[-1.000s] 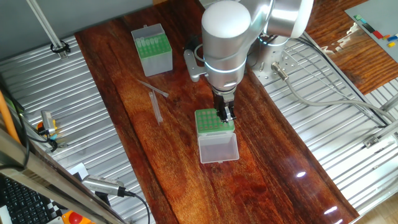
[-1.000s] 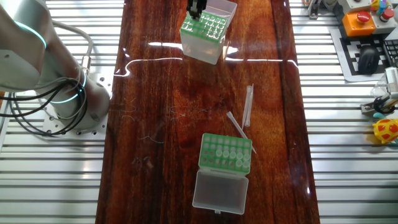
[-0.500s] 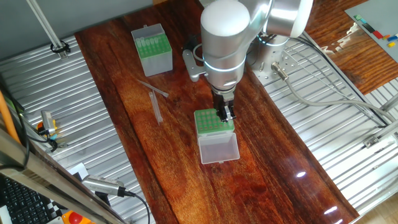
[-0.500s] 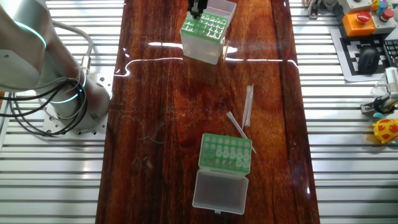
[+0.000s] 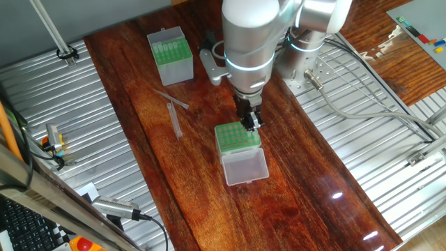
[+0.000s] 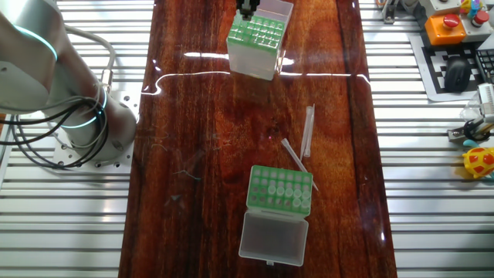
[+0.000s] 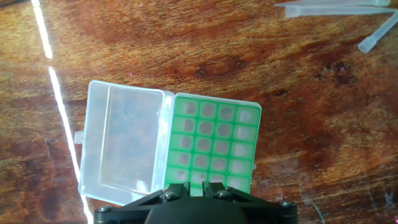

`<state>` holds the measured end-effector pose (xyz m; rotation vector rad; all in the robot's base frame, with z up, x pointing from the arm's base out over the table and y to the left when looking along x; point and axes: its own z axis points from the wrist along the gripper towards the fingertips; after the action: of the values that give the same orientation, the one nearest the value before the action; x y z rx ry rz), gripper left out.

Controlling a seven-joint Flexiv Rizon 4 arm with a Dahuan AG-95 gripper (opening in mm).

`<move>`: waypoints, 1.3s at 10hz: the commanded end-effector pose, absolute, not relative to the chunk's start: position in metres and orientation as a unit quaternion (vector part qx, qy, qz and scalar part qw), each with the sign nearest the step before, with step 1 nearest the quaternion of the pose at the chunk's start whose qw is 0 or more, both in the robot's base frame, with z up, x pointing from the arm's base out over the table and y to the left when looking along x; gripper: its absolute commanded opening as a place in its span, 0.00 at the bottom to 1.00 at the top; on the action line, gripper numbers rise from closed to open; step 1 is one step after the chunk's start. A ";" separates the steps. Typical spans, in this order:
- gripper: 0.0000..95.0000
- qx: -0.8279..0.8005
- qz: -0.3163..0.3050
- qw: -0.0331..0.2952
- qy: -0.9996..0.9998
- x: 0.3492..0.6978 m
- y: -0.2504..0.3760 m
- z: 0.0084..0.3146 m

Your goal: Transfer all large pipette tips from one holder to another

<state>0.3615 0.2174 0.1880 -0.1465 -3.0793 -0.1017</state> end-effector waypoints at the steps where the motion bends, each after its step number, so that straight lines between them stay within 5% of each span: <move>1: 0.00 -0.033 -0.033 0.030 -0.998 0.365 0.221 0.203; 13: 0.00 0.033 -0.031 0.029 -0.999 0.347 0.200 0.256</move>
<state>0.3469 0.1981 0.2576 0.1046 -3.0840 -0.0953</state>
